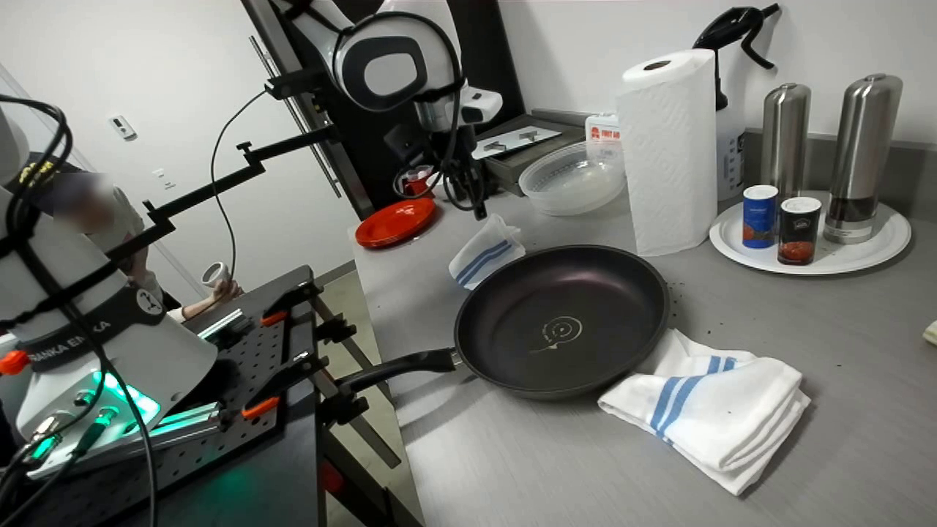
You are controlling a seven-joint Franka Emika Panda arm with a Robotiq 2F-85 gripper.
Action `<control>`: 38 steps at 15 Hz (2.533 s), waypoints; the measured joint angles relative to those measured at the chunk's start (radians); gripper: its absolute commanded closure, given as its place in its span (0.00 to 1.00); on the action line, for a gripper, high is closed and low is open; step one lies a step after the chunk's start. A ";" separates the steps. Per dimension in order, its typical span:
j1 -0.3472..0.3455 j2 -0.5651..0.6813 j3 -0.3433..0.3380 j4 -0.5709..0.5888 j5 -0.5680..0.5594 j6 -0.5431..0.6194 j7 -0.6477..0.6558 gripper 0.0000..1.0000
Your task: Use the left towel to wipe the pan
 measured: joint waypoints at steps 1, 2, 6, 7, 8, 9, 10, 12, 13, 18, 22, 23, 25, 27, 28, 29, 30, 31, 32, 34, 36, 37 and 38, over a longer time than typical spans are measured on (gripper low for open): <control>-0.002 0.013 0.002 0.000 0.000 0.017 0.000 0.00; -0.002 0.025 0.003 0.000 0.000 0.033 0.000 0.00; 0.000 0.073 0.020 -0.001 0.000 0.094 0.001 0.00; 0.003 0.085 0.024 -0.001 0.000 0.110 0.001 0.00; 0.007 0.097 0.027 -0.001 0.000 0.126 0.003 0.00; 0.011 0.109 0.029 -0.001 0.000 0.142 0.005 0.00; 0.017 0.121 0.029 -0.001 -0.001 0.156 0.008 0.00; 0.027 0.146 0.029 -0.001 -0.002 0.181 0.016 0.00; 0.031 0.159 0.029 0.000 -0.002 0.192 0.018 0.00; 0.052 0.220 0.026 0.018 -0.006 0.229 0.034 0.00; 0.080 0.270 0.022 0.064 -0.010 0.238 0.041 0.00; 0.087 0.281 0.019 0.078 -0.011 0.239 0.041 0.00; 0.098 0.302 0.009 0.103 -0.013 0.239 0.041 0.27; 0.101 0.321 0.000 0.122 -0.013 0.239 0.041 0.42; 0.101 0.329 -0.004 0.130 -0.013 0.239 0.041 0.49; 0.100 0.336 -0.008 0.137 -0.013 0.238 0.041 0.58; 0.098 0.343 -0.011 0.143 -0.013 0.238 0.041 0.65; 0.097 0.347 -0.014 0.148 -0.013 0.238 0.042 0.73; 0.096 0.350 -0.017 0.152 -0.013 0.238 0.043 0.81; 0.094 0.352 -0.022 0.158 -0.013 0.237 0.045 0.95; 0.094 0.352 -0.025 0.162 -0.013 0.237 0.046 1.00; 0.094 0.352 -0.025 0.163 -0.013 0.236 0.048 0.96; 0.094 0.352 -0.025 0.163 -0.013 0.236 0.051 0.97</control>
